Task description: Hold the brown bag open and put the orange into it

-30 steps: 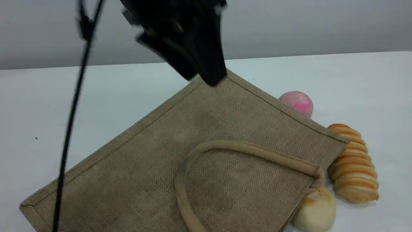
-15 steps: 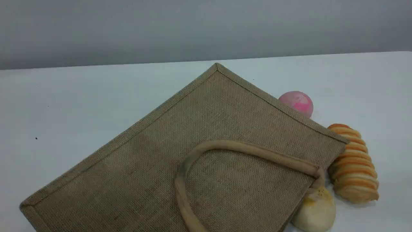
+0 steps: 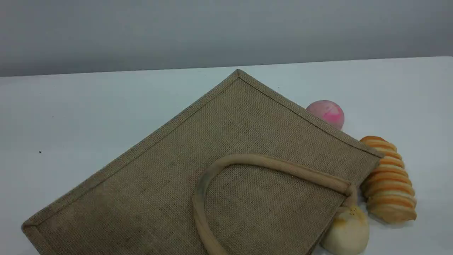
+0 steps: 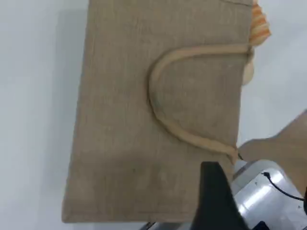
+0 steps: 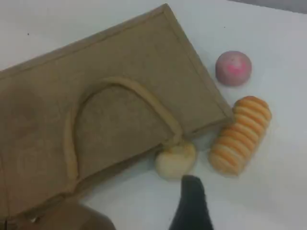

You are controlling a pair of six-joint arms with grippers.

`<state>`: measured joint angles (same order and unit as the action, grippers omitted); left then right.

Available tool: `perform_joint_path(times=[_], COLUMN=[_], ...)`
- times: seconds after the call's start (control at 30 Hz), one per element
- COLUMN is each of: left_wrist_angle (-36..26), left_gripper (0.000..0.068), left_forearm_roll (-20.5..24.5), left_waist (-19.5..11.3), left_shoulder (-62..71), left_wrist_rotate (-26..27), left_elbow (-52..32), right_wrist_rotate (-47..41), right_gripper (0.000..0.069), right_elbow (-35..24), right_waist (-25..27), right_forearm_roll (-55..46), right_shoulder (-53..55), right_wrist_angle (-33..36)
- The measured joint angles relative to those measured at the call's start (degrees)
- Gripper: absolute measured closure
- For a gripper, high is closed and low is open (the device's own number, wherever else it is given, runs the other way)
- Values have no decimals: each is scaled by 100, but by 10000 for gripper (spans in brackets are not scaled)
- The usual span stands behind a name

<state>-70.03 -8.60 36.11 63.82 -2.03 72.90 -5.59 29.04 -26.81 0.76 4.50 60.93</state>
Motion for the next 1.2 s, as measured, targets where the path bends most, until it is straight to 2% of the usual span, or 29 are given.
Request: perform_joint_path(times=[0.23,0.4,0.57,0.77,0.97,1.2], left_wrist_angle=[0,11,323,645,746,828], left_gripper=[294,294,294,294,294,294], left_forearm_roll=[4,218,351,759,860,860], left_waist=[0,0,0,0,0,0], left_shoulder=[-1327,-2435,-3423,-4429,-5024,-5185], left_wrist_rotate=[-177,-226,-293,-282,-275,-275], left_elbow=[-1013,-1781,-2580,-3483,-4093,-4407], right_wrist_rotate=[0,-6,-6,-6,-6,-9], right_gripper=[220,220,220,220,220,220], right_elbow=[0,0,0,0,0,0], right_waist=[0,0,0,0,0,0], right_forearm_roll=[0,-7,-7,-7,-7,-7], right_shoulder=[0,6,10,10,10,10], right_wrist_angle=[0,5,5,5,5,5])
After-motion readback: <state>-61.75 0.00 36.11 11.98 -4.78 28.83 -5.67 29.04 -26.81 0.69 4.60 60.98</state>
